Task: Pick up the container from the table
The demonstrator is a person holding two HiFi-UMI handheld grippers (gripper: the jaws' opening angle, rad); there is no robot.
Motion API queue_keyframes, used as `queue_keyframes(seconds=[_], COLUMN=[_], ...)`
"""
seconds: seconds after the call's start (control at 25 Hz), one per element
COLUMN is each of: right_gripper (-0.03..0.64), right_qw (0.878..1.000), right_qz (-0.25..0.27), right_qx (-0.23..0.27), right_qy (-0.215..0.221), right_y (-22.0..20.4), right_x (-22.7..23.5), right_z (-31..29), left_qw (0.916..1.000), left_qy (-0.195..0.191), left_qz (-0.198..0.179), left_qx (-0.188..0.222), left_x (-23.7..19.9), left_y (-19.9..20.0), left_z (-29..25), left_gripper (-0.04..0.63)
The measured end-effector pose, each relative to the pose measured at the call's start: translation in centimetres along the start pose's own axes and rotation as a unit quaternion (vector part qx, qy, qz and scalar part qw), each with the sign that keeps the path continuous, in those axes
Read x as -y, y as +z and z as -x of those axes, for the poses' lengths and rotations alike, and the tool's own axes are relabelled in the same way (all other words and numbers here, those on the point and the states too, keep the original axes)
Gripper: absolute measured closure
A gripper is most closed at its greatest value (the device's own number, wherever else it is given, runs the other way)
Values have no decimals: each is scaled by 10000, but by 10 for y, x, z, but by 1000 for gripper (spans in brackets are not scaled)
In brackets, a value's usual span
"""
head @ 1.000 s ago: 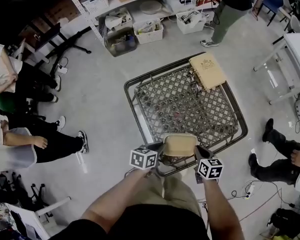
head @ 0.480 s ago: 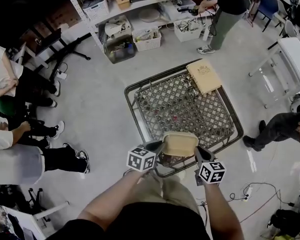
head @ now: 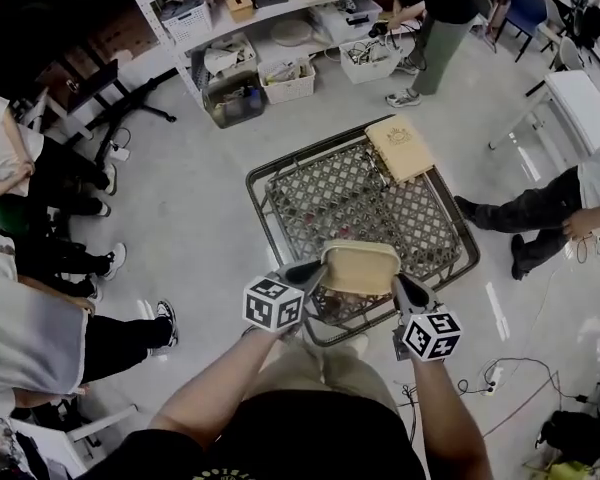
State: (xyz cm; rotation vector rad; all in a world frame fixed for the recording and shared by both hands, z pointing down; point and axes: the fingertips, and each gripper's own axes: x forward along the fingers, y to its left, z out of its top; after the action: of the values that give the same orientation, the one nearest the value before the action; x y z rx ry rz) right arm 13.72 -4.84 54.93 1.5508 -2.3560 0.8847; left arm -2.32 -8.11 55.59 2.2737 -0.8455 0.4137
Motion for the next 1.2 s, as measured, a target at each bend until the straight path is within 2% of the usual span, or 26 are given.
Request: queue_keyframes(seconds=[0.28,0.56,1.2], right_gripper=[591,591,591], right_qw=[9991,9976,9848], right_qz=[273,306,905], right_qx=[311,625,1475], right_qy=[21,35,141], right_y=[35,65,150], right_x=[-20,-35,-81], right_z=[17,33,81], left_qw=[9984,9940,9784], left_qy=[-54,-24,-166], left_qz=[-437,-864,-1351], left_qx=[359,671,1557], left_x=[16,34,80], left_y=[37,72,149], left_z=[22,41,95], left_gripper=[558,559,558])
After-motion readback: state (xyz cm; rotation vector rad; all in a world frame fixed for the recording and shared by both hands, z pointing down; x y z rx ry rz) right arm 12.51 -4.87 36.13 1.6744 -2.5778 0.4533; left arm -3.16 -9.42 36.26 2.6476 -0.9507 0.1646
